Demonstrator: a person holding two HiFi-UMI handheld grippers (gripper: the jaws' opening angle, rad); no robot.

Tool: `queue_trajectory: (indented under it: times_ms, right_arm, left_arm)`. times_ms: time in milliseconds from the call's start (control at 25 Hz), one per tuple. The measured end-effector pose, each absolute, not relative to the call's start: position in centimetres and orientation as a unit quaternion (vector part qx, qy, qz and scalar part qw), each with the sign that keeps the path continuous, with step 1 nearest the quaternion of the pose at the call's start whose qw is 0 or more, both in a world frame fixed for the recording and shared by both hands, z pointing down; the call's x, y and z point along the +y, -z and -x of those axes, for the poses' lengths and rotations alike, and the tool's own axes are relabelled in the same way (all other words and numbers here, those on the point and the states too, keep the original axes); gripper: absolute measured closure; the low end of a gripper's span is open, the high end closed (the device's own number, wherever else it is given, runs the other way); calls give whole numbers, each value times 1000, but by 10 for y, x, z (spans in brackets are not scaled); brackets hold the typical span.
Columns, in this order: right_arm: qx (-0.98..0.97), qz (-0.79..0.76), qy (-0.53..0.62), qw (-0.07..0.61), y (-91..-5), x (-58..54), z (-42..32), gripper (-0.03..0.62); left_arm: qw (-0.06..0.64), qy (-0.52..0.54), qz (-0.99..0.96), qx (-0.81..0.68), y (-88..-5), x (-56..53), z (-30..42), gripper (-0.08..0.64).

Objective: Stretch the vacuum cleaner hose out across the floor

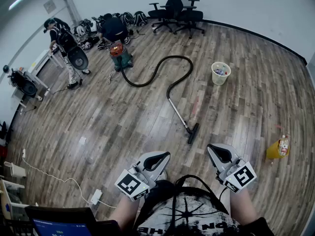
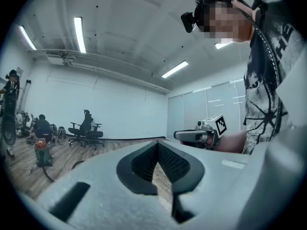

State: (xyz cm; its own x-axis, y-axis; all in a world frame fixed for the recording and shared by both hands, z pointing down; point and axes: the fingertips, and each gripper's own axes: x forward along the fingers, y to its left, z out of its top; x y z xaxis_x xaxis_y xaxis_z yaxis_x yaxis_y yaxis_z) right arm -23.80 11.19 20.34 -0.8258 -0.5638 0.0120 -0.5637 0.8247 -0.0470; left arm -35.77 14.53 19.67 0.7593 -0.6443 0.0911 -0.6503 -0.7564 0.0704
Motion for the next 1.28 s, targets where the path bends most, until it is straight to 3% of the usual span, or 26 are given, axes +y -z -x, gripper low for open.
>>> queue_trajectory:
  times_ms: [1280]
  right_arm:
    - [961,273,40,9,-206,115,255,588]
  left_arm:
    - [62,-37,-937,-342,-203,137,372,563]
